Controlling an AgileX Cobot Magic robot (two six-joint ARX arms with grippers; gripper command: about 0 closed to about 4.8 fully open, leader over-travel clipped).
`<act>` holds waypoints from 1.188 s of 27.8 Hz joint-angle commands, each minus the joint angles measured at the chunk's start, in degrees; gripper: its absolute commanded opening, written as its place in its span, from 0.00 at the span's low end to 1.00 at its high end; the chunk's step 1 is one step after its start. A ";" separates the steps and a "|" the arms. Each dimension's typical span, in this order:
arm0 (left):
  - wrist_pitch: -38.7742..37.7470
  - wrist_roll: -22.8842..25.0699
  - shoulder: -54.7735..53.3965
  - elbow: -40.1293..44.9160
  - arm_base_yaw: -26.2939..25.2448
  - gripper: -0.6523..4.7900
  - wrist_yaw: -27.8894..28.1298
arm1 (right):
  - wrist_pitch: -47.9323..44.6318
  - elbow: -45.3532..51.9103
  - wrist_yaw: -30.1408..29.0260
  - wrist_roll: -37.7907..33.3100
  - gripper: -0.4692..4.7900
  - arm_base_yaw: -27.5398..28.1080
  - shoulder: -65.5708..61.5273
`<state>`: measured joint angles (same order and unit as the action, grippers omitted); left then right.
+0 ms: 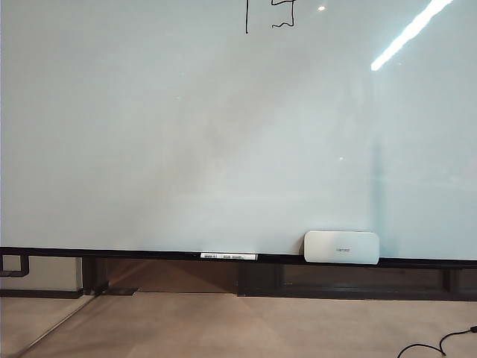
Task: Reach to the right to find the marker pen, pick it up, and write the number 19 on the whiteboard.
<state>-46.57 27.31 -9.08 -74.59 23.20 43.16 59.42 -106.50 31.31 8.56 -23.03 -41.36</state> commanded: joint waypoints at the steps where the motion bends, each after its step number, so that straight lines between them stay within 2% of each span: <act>1: -5.70 -5.42 1.66 -2.23 -0.11 0.11 0.52 | 8.85 1.44 0.11 -0.37 0.09 0.07 3.80; 4: -11.85 -10.29 2.69 -3.72 -1.49 0.11 -0.98 | 14.40 3.08 -0.11 -4.17 0.09 0.09 8.02; 7: -18.12 -13.97 2.95 -4.48 -4.00 0.11 -5.46 | 17.55 5.20 -2.14 -6.12 0.09 0.09 12.79; 8: -19.76 -15.30 3.02 -4.46 -4.81 0.11 -8.00 | 18.08 6.05 -2.89 -6.23 0.09 0.11 14.69; 11: -24.22 -20.85 3.50 -4.15 -8.39 0.11 -20.33 | 18.40 8.24 -3.45 -7.43 0.09 0.13 19.61; 13: -24.94 -22.84 3.76 -3.43 -10.43 0.11 -26.88 | 18.78 9.75 -3.43 -7.76 0.09 0.15 22.82; 15: -24.81 -23.32 4.26 -2.40 -12.57 0.11 -30.51 | 19.96 11.02 -4.39 -8.52 0.09 0.52 25.59; 21: -24.55 -24.63 5.88 -0.31 -20.65 0.11 -34.27 | 19.93 15.89 -5.01 -9.20 0.09 3.32 32.46; 26: -23.98 -28.11 6.95 1.07 -25.75 0.11 -39.19 | 19.93 21.57 -11.98 -10.29 0.09 7.06 36.46; 33: -18.91 -30.88 8.48 7.52 -30.42 0.11 -42.36 | 19.15 32.20 -20.87 -10.45 0.09 10.67 37.64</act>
<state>-68.23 -2.26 -0.97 -68.12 -6.92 1.98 79.96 -75.64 13.17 -1.54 -12.95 -3.77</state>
